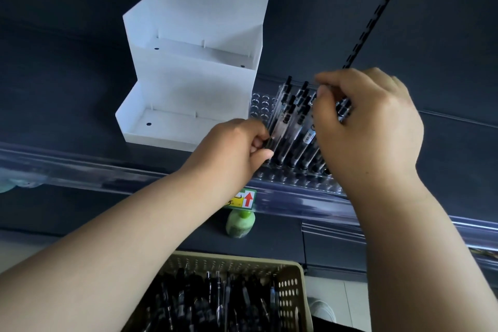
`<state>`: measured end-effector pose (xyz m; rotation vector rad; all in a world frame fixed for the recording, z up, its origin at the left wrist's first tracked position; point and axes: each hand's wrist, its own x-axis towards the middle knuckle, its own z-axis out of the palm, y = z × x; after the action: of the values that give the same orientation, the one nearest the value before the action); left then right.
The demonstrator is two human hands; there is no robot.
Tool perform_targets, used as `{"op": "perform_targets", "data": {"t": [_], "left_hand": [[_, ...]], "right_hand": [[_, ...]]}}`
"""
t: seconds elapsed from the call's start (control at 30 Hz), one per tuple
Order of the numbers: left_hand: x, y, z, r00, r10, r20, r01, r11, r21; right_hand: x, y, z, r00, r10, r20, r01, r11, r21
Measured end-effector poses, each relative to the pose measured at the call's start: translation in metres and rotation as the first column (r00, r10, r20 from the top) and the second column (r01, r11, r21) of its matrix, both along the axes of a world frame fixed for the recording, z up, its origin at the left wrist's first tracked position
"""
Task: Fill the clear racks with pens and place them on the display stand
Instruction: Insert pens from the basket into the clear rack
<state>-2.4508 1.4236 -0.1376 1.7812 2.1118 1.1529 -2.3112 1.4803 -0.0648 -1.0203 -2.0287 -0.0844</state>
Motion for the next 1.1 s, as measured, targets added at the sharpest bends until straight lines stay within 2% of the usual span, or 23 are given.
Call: {"op": "perform_targets", "data": {"t": [0.13,0.33,0.5,0.6,0.67,0.8,0.9,1.1], "left_hand": [[0.001,-0.023,0.005,0.996,0.017,-0.093,-0.016,1.000,0.014],[0.009,-0.063,0.005,0.943,-0.004,-0.334,-0.025,0.996,-0.084],[0.023,-0.102,-0.020,0.912,-0.127,-0.391,0.068,0.985,-0.161],[0.034,-0.127,-0.051,0.929,-0.145,-0.341,0.050,0.961,-0.271],[0.043,-0.142,-0.072,0.949,-0.138,-0.284,0.033,0.938,-0.344],[0.059,-0.166,-0.112,0.978,-0.100,-0.184,-0.013,0.847,-0.531],[0.062,-0.175,-0.131,0.990,-0.073,-0.117,-0.014,0.791,-0.611],[0.058,-0.172,-0.149,0.997,0.009,-0.076,-0.058,0.734,-0.677]], "right_hand": [[0.008,-0.011,-0.002,1.000,0.020,0.023,-0.021,0.999,0.041],[0.030,-0.048,-0.027,0.986,0.101,0.136,-0.104,0.994,0.016],[0.053,-0.082,-0.058,0.956,0.169,0.241,-0.144,0.982,-0.119],[0.069,-0.099,-0.083,0.929,0.139,0.344,-0.035,0.956,-0.292],[0.076,-0.109,-0.101,0.904,0.126,0.407,0.063,0.905,-0.421],[0.083,-0.134,-0.140,0.837,0.173,0.519,0.233,0.746,-0.624],[0.083,-0.151,-0.173,0.838,0.238,0.491,0.272,0.597,-0.755],[0.076,-0.160,-0.211,0.847,0.257,0.465,0.326,0.440,-0.837]]}}
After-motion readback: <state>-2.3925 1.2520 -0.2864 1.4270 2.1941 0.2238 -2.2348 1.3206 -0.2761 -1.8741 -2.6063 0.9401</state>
